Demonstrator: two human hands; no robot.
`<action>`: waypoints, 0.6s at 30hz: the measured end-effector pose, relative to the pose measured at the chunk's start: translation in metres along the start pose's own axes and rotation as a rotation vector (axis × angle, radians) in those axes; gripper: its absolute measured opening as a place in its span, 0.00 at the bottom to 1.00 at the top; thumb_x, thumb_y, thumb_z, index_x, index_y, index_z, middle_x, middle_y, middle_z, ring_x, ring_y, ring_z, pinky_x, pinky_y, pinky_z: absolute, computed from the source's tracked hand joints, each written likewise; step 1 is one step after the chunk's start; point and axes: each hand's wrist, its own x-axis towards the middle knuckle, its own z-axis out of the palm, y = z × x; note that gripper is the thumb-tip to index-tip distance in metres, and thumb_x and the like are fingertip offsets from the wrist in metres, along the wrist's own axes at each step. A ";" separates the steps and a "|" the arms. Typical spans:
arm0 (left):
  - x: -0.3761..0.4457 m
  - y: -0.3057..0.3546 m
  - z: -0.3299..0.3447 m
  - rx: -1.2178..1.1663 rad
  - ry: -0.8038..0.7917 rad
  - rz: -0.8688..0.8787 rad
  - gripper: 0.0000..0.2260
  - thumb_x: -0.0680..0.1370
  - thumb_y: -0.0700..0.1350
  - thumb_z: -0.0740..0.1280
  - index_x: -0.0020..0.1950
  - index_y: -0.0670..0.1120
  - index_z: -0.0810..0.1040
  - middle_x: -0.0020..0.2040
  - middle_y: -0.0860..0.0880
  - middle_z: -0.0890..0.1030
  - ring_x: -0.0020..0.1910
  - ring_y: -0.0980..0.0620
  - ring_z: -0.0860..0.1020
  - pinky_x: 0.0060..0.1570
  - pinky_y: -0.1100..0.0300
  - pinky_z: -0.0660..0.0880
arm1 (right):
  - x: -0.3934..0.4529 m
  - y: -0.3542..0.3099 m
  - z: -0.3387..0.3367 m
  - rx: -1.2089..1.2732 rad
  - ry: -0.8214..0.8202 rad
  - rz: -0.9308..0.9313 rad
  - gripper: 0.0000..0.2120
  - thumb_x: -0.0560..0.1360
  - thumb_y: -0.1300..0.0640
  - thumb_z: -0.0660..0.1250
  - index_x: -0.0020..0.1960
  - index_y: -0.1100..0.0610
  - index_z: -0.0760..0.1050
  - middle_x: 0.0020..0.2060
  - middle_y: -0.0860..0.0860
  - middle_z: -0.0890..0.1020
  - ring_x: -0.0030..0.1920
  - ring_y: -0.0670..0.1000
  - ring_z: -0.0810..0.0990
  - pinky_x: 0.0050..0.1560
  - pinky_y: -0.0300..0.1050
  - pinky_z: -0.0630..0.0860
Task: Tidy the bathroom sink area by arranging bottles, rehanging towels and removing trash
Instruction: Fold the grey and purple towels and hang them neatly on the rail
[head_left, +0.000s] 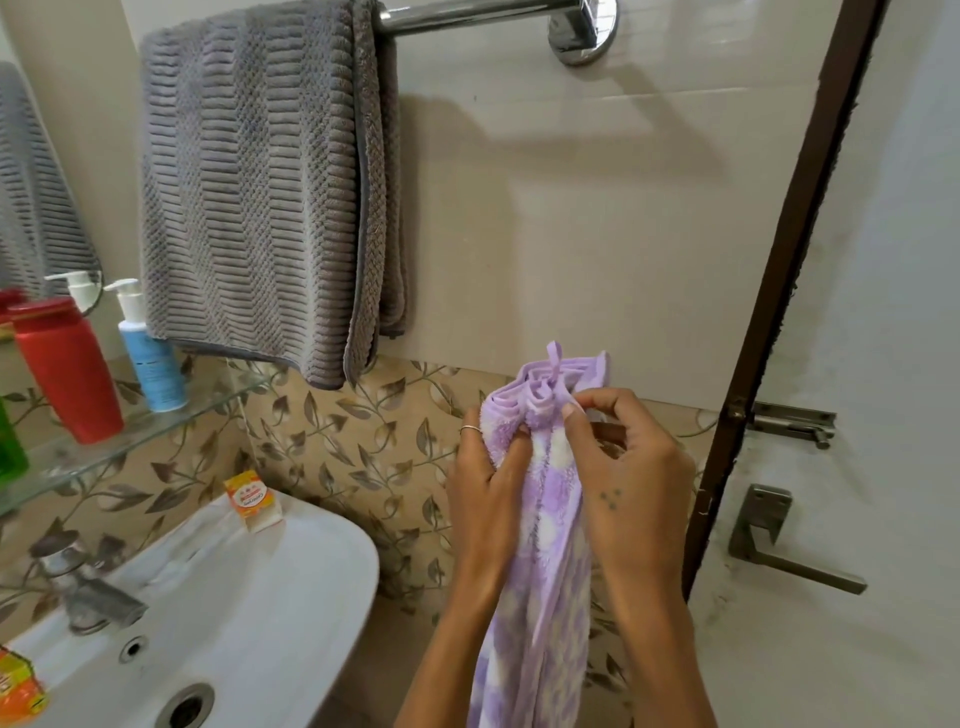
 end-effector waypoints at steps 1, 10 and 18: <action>0.000 0.000 -0.001 0.005 0.001 0.002 0.09 0.74 0.49 0.63 0.52 0.57 0.76 0.46 0.60 0.83 0.43 0.63 0.80 0.41 0.69 0.76 | 0.000 0.001 -0.001 -0.005 0.010 0.007 0.02 0.74 0.54 0.68 0.46 0.51 0.78 0.38 0.46 0.82 0.38 0.40 0.81 0.36 0.31 0.77; 0.009 -0.001 -0.026 0.091 0.138 0.016 0.10 0.72 0.52 0.62 0.52 0.61 0.73 0.45 0.71 0.79 0.43 0.71 0.77 0.40 0.76 0.71 | 0.001 0.004 -0.009 0.026 0.167 0.037 0.05 0.76 0.62 0.63 0.45 0.52 0.73 0.35 0.43 0.76 0.36 0.41 0.75 0.34 0.28 0.69; 0.004 0.001 -0.020 0.183 0.084 0.068 0.06 0.71 0.58 0.60 0.46 0.62 0.73 0.42 0.69 0.80 0.39 0.67 0.78 0.39 0.68 0.73 | -0.019 -0.019 0.021 -0.069 -0.047 0.031 0.14 0.73 0.46 0.67 0.56 0.50 0.79 0.43 0.41 0.77 0.42 0.42 0.75 0.40 0.22 0.67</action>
